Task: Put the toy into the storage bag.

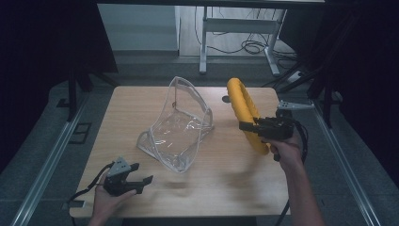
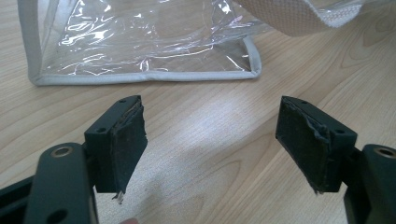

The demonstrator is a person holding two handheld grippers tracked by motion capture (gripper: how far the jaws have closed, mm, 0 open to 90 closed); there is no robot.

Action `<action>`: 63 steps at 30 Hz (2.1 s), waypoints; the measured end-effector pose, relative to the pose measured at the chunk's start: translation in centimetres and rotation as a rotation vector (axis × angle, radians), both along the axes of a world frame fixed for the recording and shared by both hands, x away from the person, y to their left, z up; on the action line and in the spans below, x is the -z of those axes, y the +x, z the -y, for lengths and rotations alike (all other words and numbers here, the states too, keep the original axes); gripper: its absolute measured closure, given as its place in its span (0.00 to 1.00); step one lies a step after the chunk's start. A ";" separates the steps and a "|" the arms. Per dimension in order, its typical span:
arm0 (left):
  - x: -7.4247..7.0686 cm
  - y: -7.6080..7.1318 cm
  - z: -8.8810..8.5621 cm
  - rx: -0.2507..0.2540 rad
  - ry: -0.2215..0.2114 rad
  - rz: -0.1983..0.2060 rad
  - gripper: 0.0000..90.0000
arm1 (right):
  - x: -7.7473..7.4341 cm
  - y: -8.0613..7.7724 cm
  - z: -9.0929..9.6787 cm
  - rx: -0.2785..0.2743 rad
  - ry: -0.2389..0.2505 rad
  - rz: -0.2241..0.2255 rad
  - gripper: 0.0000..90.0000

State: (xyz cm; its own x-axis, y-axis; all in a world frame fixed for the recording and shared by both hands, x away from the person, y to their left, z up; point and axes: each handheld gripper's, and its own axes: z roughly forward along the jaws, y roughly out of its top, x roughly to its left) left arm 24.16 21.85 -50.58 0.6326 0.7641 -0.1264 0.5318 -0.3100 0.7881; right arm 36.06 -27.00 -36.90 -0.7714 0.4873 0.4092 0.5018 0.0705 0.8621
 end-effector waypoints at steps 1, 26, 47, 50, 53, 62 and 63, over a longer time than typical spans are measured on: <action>0.0 0.0 0.0 0.001 0.000 -0.001 0.27 | 0.0 -0.1 -0.1 0.002 0.008 0.002 0.58; 0.2 0.0 0.1 0.005 0.004 -0.001 0.27 | 0.3 -1.1 -2.3 0.094 0.175 0.067 0.58; 0.2 0.0 0.2 0.005 0.003 -0.003 0.27 | -0.3 -1.8 -3.3 0.126 0.289 0.115 0.57; 0.2 0.0 0.2 0.006 0.005 -0.003 0.27 | -0.2 -1.8 -3.5 0.127 0.288 0.113 0.57; 0.2 0.0 0.2 0.008 0.007 -0.002 0.27 | -0.2 -1.7 -3.6 0.127 0.290 0.111 0.57; 0.3 0.0 0.3 0.007 0.006 -0.003 0.27 | -1.1 -2.3 -4.3 0.124 0.323 0.138 0.57; 0.3 0.0 0.3 0.007 0.006 -0.002 0.27 | -1.3 -2.5 -4.4 0.125 0.325 0.146 0.57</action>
State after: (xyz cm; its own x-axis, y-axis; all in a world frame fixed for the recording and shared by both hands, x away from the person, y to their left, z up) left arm 24.19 21.57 -50.84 0.6378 0.7603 -0.1233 0.5314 -0.3185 0.7850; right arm 33.57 -22.62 -35.55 -0.7759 0.4441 0.4481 0.3591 -0.2731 0.8925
